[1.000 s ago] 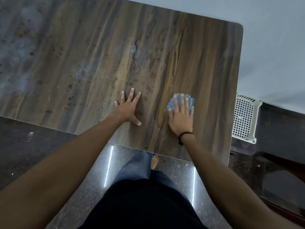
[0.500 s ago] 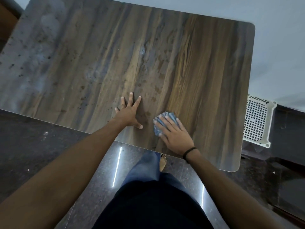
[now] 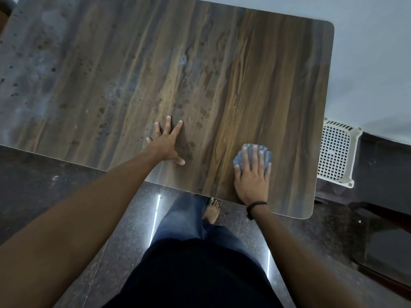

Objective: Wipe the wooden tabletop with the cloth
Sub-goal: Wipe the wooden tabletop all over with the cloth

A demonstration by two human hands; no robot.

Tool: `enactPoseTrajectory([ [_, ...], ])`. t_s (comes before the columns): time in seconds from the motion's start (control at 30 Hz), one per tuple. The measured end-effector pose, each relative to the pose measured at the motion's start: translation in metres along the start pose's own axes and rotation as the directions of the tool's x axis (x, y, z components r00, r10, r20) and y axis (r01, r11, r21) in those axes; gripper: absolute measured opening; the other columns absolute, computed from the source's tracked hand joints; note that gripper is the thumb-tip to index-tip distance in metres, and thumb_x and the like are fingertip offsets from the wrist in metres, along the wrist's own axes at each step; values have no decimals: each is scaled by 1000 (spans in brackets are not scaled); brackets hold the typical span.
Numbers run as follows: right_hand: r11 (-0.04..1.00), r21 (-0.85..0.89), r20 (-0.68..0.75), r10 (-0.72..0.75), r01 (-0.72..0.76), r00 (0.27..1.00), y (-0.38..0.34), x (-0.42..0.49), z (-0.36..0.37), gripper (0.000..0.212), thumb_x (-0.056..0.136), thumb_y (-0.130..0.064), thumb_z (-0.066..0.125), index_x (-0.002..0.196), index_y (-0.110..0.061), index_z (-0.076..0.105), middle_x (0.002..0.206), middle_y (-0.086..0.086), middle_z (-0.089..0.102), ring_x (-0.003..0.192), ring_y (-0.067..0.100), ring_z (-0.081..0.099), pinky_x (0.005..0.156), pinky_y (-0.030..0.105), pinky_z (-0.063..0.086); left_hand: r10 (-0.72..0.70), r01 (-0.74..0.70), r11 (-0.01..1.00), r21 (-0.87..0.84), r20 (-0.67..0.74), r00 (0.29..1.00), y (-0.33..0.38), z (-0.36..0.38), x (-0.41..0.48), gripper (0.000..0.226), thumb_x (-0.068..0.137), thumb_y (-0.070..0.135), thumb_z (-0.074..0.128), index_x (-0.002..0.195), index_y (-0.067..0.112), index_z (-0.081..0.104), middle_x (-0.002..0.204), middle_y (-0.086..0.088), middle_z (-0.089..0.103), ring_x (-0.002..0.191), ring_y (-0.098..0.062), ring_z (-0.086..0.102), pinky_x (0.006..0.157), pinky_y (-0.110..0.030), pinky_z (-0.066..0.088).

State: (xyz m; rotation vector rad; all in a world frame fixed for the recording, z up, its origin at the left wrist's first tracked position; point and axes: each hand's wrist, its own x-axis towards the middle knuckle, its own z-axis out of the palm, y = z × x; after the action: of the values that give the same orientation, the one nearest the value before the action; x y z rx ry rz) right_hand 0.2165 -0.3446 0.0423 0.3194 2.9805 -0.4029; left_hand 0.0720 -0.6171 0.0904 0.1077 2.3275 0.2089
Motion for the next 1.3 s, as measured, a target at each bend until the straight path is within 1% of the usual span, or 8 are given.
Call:
enactPoseTrajectory([
  [0.13, 834, -53, 93, -544, 549, 834, -12, -29, 10, 57, 107, -41, 35, 162, -31, 20, 169, -3, 17, 157, 18, 10, 122, 56, 22, 9, -9, 1000, 1, -8, 1000, 0, 0, 1, 147, 59, 49, 92, 154, 41, -20, 157, 6, -40, 147, -40, -27, 110, -76, 10],
  [0.3, 979, 0, 42, -203, 203, 978, -44, 12, 5, 58, 106, -40, 37, 161, -30, 22, 169, -2, 17, 156, 20, 11, 124, 56, 15, 2, -2, 1000, 1, 19, 1000, 0, -1, -2, 146, 61, 50, 91, 154, 41, -21, 156, 5, -42, 146, -40, -28, 111, -76, 9],
  [0.5, 696, -59, 179, -698, 716, 693, -25, -23, 13, 56, 108, -42, 30, 162, -35, 16, 170, -6, 13, 157, 15, 5, 125, 52, 15, 63, -63, 998, -6, 84, 994, -9, -9, 0, 147, 60, 47, 92, 155, 36, -20, 155, 2, -43, 144, -41, -32, 110, -74, 7],
  [0.63, 976, -27, 48, -212, 214, 976, -48, 7, 10, 57, 107, -42, 31, 162, -32, 20, 169, -3, 15, 157, 18, 7, 125, 56, 13, 42, -43, 999, 13, 35, 998, -20, -7, -2, 145, 61, 39, 94, 156, 37, -16, 157, 2, -40, 143, -43, -33, 115, -70, 8],
  [0.83, 756, -54, 157, -639, 652, 753, -55, -9, 15, 55, 108, -41, 31, 161, -35, 19, 169, -4, 16, 156, 18, 10, 122, 56, 20, 20, -21, 999, 50, 21, 1000, -17, -5, 1, 146, 61, 41, 93, 155, 39, -18, 158, 1, -40, 144, -42, -32, 112, -74, 5],
  [1.0, 991, 6, 48, -137, 137, 989, -74, 50, 4, 57, 107, -42, 31, 162, -30, 18, 170, 0, 13, 157, 22, 7, 124, 59, 13, 27, -25, 998, 51, -38, 999, -23, -20, 8, 144, 61, 49, 91, 156, 39, -16, 159, 1, -37, 145, -43, -28, 112, -75, 5],
  [1.2, 624, -31, 226, -757, 781, 613, -58, 26, 12, 55, 108, -42, 29, 161, -35, 17, 169, -5, 15, 157, 18, 11, 125, 54, 14, 29, -29, 999, 14, 4, 1000, -23, -30, 18, 141, 65, 40, 92, 156, 38, -15, 159, 3, -38, 146, -44, -25, 111, -76, 10],
  [1.3, 900, -38, 124, -426, 433, 896, -67, 80, 4, 55, 107, -41, 29, 161, -34, 18, 170, -3, 14, 157, 20, 9, 123, 60, 17, 29, -29, 1000, -1, 0, 1000, -24, -28, 19, 141, 64, 39, 92, 157, 38, -14, 159, 4, -38, 146, -44, -26, 110, -76, 11],
])
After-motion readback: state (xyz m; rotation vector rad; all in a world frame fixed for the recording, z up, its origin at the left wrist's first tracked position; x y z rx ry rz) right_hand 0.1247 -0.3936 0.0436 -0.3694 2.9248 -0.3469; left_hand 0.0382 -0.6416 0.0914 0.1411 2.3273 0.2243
